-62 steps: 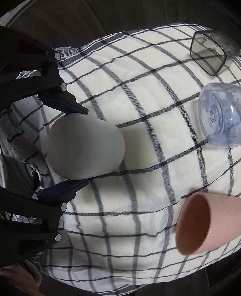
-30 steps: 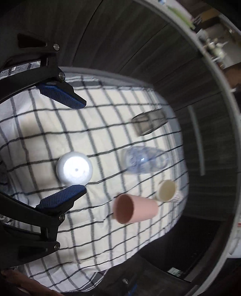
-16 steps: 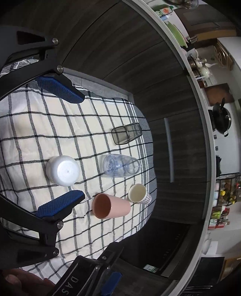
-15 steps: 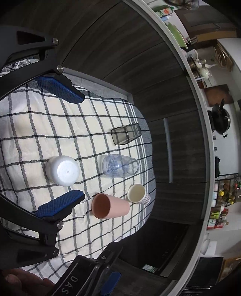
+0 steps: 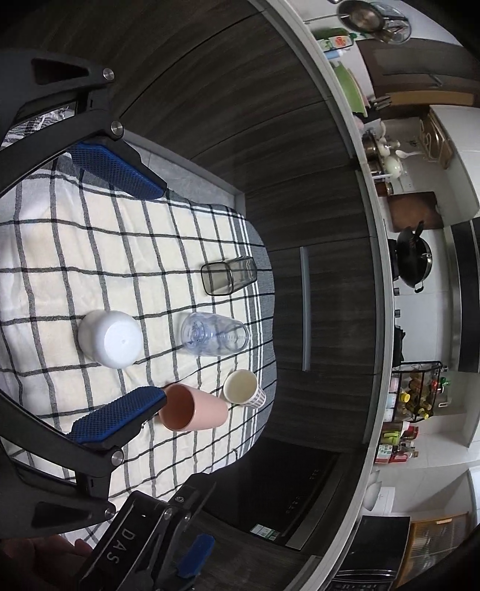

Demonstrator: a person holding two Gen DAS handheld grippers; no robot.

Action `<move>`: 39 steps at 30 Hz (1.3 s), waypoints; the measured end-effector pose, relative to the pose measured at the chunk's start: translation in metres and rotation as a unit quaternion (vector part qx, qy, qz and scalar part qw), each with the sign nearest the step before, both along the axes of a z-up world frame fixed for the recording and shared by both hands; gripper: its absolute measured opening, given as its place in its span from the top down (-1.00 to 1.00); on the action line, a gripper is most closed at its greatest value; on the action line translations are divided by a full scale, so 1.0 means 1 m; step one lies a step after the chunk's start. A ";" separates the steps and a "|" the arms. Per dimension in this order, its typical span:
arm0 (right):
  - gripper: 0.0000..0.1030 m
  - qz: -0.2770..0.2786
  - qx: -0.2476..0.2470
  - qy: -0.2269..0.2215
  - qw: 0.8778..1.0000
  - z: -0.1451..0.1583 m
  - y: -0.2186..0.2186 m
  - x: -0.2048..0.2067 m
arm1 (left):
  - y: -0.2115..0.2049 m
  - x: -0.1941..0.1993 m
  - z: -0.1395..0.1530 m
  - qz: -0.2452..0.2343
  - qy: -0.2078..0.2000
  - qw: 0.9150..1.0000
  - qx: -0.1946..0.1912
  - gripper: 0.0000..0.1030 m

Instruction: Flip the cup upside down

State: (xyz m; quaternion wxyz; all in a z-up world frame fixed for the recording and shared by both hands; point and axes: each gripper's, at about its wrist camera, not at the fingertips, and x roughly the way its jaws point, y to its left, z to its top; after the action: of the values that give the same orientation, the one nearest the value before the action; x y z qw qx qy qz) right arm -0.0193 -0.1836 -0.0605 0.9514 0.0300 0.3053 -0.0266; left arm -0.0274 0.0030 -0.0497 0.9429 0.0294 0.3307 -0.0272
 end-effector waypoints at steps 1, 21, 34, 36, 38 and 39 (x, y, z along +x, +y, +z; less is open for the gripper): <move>-0.82 0.001 -0.002 -0.003 1.000 0.000 0.001 -0.001 | 0.000 -0.001 0.000 -0.001 -0.001 1.000 -0.001 -1.00; -0.89 0.010 -0.005 -0.033 0.999 0.008 0.004 -0.012 | 0.010 -0.015 0.010 0.014 -0.041 0.999 -0.020 -1.00; -0.89 0.009 -0.006 -0.042 0.999 0.010 0.005 -0.014 | 0.012 -0.015 0.012 0.014 -0.043 0.999 -0.027 -1.00; -0.90 0.009 -0.006 -0.042 0.999 0.010 0.005 -0.014 | 0.012 -0.015 0.012 0.014 -0.042 0.999 -0.027 -1.00; -0.89 0.009 -0.005 -0.041 0.999 0.011 0.005 -0.014 | 0.012 -0.015 0.012 0.014 -0.043 0.999 -0.027 -1.00; -0.89 0.009 -0.005 -0.041 0.999 0.011 0.005 -0.014 | 0.012 -0.015 0.012 0.014 -0.044 0.999 -0.027 -1.00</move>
State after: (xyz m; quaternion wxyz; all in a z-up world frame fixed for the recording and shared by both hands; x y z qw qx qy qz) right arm -0.0332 -0.1785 -0.0499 0.9636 0.0231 0.2657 -0.0182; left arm -0.0426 0.0153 -0.0373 0.9571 0.0005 0.2888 -0.0218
